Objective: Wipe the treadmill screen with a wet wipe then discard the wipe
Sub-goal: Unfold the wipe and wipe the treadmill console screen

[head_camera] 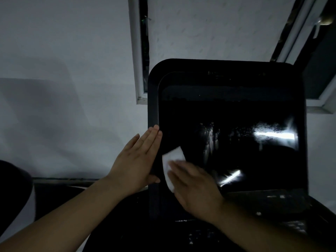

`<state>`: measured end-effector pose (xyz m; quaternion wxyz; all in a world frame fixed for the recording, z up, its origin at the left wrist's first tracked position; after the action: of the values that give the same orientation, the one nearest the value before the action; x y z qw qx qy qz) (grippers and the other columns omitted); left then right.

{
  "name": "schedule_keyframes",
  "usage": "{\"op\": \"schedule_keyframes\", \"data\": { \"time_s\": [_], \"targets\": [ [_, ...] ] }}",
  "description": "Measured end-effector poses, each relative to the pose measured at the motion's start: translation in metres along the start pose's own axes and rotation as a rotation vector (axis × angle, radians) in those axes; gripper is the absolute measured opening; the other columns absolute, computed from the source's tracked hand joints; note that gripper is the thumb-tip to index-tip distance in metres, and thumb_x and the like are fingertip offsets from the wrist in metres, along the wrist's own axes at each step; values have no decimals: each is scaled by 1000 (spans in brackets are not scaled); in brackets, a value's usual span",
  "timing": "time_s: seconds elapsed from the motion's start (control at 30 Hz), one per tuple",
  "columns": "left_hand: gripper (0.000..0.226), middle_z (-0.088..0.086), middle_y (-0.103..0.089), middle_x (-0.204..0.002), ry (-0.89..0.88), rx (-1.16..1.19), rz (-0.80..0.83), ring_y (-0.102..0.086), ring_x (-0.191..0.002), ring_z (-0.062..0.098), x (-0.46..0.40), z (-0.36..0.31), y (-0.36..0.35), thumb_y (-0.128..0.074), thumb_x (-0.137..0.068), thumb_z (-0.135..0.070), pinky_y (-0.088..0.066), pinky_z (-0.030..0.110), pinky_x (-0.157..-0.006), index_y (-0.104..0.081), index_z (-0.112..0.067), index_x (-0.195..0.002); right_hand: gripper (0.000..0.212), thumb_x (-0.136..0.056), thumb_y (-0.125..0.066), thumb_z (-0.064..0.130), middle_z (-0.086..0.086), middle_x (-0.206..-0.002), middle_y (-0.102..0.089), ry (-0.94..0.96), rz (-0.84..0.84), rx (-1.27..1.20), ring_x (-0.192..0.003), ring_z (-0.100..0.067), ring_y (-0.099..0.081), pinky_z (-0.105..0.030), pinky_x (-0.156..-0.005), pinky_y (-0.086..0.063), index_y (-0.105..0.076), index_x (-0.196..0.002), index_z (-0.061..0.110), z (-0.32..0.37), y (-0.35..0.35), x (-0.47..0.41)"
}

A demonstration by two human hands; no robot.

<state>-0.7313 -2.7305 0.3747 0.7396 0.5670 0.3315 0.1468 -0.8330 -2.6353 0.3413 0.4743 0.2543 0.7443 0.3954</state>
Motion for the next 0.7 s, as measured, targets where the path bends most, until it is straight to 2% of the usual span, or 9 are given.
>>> {"op": "schedule_keyframes", "data": {
  "time_s": [0.17,0.27,0.37,0.47,0.53,0.7],
  "targets": [
    [139,10,15,-169,-4,4,-5,7,-157,23,1,-2,3,-78,-68,-67,-7,40,-125,10,-10,-160,39,-88,-61,24,-9,-140,-65,22,20,-36,-131,-28,-60,-41,-103,-53,-73,-122,7,20,-15,39],
    [141,11,9,-170,19,-6,2,1,-157,24,1,-2,5,-81,-63,-65,-10,40,-124,4,-9,-160,39,-89,-60,20,-11,-139,-66,-17,-47,-26,-131,-30,-60,-43,-102,-53,-71,-123,5,2,-3,15],
    [142,12,5,-170,44,-7,16,-4,-157,24,0,-1,4,-84,-60,-63,-14,40,-124,0,-9,-161,46,-90,-55,20,-15,-143,-61,-155,-61,58,-137,-32,-53,-45,-102,-53,-65,-132,4,-45,15,-33],
    [141,10,10,-170,37,-10,19,2,-157,23,1,-2,5,-82,-63,-65,-9,39,-124,4,-10,-161,56,-98,-33,27,-19,-157,-44,-247,84,130,-151,-34,-33,-48,-115,-41,-48,-146,2,-95,19,-85],
    [140,9,18,-169,29,-4,24,9,-157,21,1,-3,4,-79,-66,-66,-4,37,-125,10,-11,-160,65,-98,-21,35,-20,-161,-38,-262,130,117,-154,-34,-26,-49,-118,-37,-41,-150,1,-112,21,-103],
    [140,9,13,-170,43,18,14,3,-157,21,2,-2,6,-83,-64,-62,-8,38,-124,4,-11,-161,69,-104,-27,52,-16,-157,-46,-264,43,131,-151,-28,-34,-43,-121,-37,-53,-144,2,-84,37,-75]
  ]
}}
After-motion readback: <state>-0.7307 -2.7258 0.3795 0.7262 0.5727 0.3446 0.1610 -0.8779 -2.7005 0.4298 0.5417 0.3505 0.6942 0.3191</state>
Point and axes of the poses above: each hand's wrist, its own x-axis away from the middle knuckle, its own y-axis out of the back of the hand, z = x × y, the point moved 9 cm from there along -x, towards the middle knuckle
